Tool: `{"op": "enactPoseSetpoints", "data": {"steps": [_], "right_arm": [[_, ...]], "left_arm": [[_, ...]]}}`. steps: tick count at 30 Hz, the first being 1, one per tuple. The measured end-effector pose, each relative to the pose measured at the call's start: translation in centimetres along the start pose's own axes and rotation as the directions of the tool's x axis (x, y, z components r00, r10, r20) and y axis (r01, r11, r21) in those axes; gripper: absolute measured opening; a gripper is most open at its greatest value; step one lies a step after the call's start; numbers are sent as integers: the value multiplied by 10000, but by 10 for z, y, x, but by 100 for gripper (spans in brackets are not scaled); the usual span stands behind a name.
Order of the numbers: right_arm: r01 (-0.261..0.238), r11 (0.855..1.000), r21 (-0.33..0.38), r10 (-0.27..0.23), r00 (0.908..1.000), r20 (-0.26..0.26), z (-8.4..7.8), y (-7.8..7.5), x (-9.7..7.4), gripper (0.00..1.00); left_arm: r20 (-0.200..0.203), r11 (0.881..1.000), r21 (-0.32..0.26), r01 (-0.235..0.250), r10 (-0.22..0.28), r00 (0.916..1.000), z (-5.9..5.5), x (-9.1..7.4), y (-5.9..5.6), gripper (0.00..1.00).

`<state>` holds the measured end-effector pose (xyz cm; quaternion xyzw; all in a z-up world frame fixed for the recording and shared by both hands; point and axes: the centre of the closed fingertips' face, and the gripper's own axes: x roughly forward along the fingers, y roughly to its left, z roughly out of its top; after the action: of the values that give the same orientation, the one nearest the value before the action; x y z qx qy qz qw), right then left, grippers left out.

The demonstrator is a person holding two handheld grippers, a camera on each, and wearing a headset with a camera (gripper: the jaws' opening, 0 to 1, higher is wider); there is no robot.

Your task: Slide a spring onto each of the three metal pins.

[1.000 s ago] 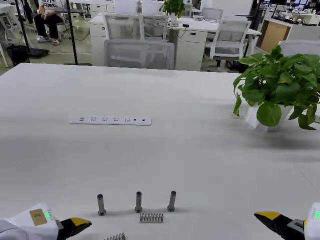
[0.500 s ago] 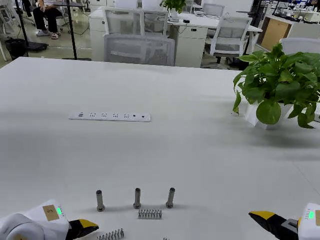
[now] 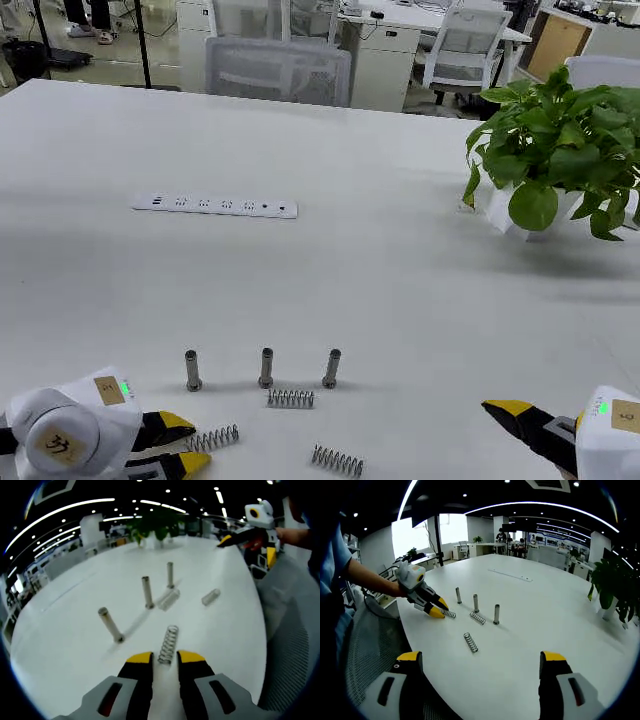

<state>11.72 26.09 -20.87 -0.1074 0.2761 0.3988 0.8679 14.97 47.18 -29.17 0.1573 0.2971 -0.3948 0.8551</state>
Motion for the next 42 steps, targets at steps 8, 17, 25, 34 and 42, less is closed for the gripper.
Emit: {"op": "enactPoseSetpoints", "data": {"steps": [8, 17, 25, 34, 42], "right_arm": [[38, 10000, 65, -38, 10000, 10, -3, 1, -1, 98], [101, 9999, 128, -102, 9999, 110, -4, 2, -2, 98], [124, 9998, 124, -126, 9998, 129, -4, 2, -4, 98], [101, 9999, 132, -103, 9999, 123, -4, 1, -5, 98], [61, 9999, 82, -62, 9999, 134, -1, 0, -5, 98]], "left_arm": [[-73, 9998, 139, 171, -170, 9998, -1, 1, -2, 17], [-257, 9990, 362, 252, -243, 9994, -3, 1, -2, 14], [-295, 9988, 429, 242, -230, 9993, -4, 0, -2, 12], [-356, 9982, 535, 268, -249, 9991, -3, 1, -2, 12], [-431, 9979, 575, 288, -264, 9987, -2, 0, -2, 11]]}}
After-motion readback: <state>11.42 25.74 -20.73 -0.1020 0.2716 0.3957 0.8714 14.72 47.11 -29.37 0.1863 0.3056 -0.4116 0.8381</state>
